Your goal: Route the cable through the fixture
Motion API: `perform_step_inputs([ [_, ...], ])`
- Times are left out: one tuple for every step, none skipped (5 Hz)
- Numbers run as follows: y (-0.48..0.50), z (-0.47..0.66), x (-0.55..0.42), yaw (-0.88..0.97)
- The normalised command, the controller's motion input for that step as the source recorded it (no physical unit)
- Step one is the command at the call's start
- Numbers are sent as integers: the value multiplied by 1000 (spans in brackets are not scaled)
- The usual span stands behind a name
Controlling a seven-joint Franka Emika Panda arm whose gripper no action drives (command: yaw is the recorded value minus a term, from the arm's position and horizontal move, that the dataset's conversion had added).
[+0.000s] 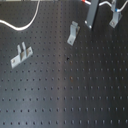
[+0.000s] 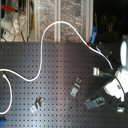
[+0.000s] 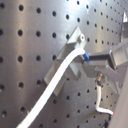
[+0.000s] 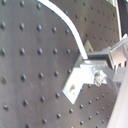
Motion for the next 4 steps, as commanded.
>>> perform_step_inputs([
  [-124, 99, -139, 323],
  [-81, 44, -45, 526],
  [-134, -1, 81, 651],
  [14, 1, -77, 643],
])
